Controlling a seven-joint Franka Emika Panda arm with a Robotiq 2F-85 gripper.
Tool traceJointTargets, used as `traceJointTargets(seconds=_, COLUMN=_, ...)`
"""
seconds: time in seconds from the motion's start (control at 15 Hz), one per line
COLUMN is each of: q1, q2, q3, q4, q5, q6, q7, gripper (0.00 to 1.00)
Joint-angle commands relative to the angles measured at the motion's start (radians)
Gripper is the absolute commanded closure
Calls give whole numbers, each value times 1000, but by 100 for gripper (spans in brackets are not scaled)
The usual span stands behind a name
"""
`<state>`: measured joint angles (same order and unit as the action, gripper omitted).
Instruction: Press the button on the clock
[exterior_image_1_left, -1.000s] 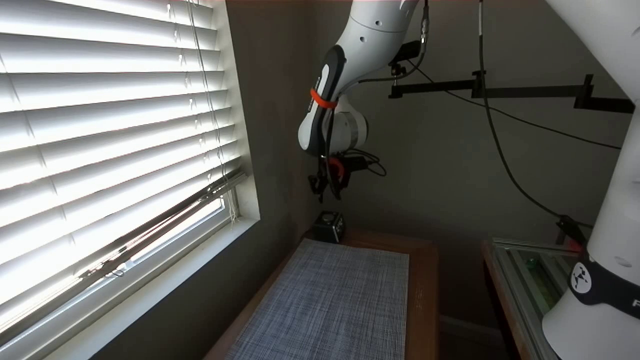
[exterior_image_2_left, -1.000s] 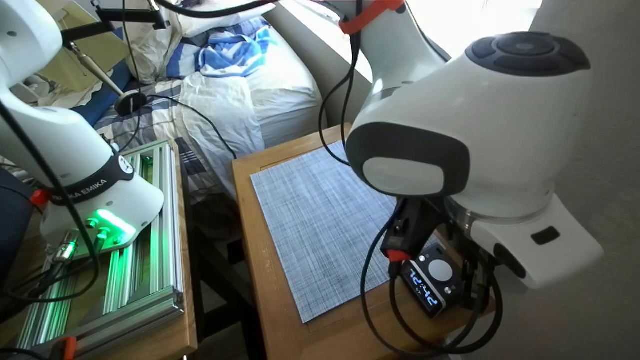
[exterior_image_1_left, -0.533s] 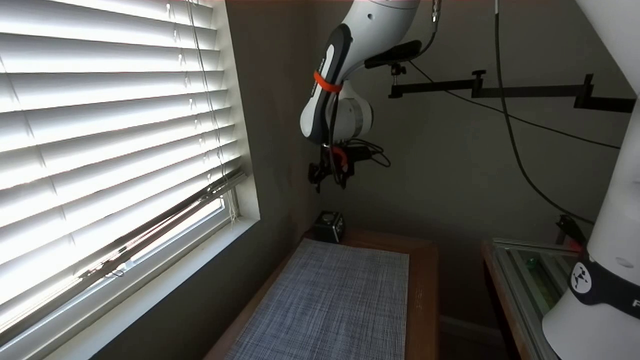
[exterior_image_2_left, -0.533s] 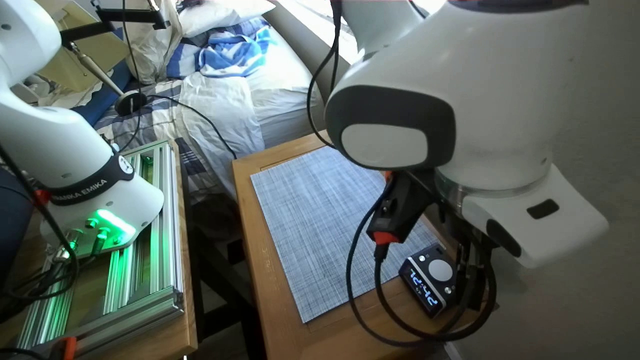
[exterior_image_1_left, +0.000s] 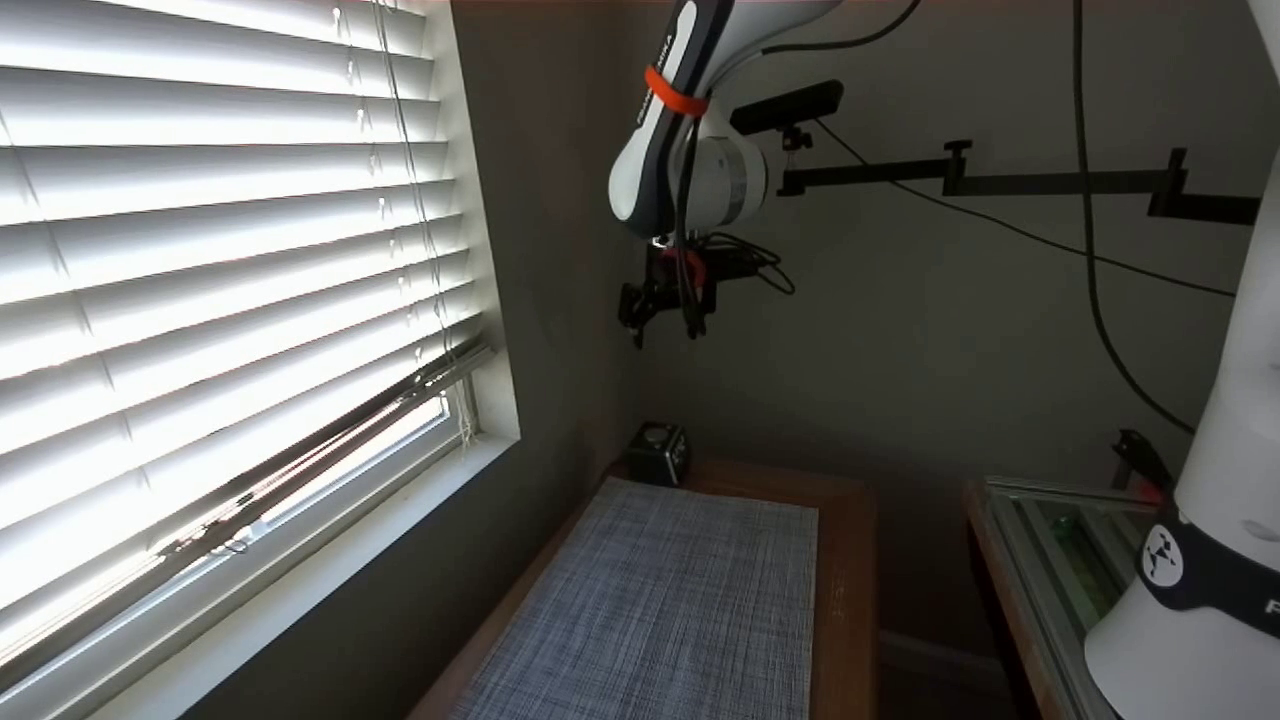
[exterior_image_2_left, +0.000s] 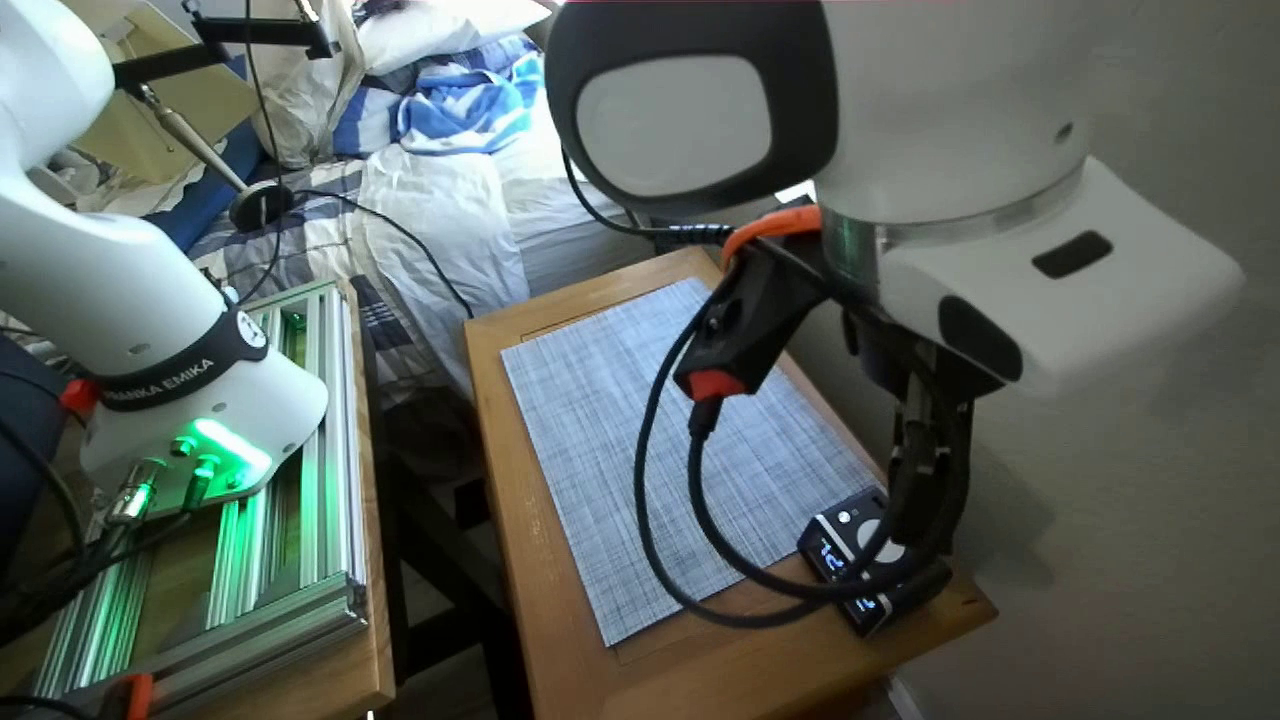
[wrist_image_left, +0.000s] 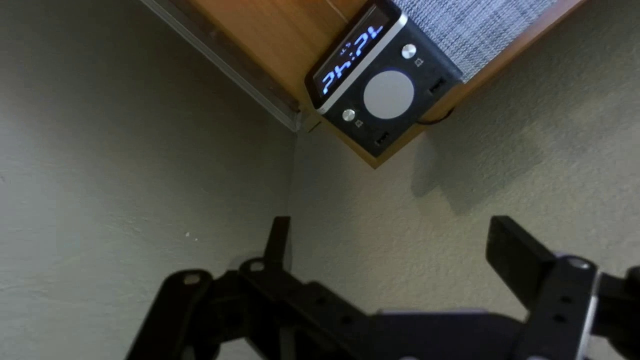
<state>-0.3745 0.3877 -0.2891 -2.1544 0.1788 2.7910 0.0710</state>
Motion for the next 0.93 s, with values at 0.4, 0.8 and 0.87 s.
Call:
traceJointTargets(seconds=0.4, q1=76, q2=-173, q3=-67, q4=-111, q5=-104, q6=-10, q7=65, gripper=0)
traceJointTargets(seconds=0.8, q1=61, q2=-149, q3=-51, q4=-92, q5=-82, q6=-2, q7=45, gripper=0)
traceJointTargets(seconds=0.87, q1=61, q2=-149, q3=-51, q4=-93, q5=-82, q6=-2, q7=45, gripper=0)
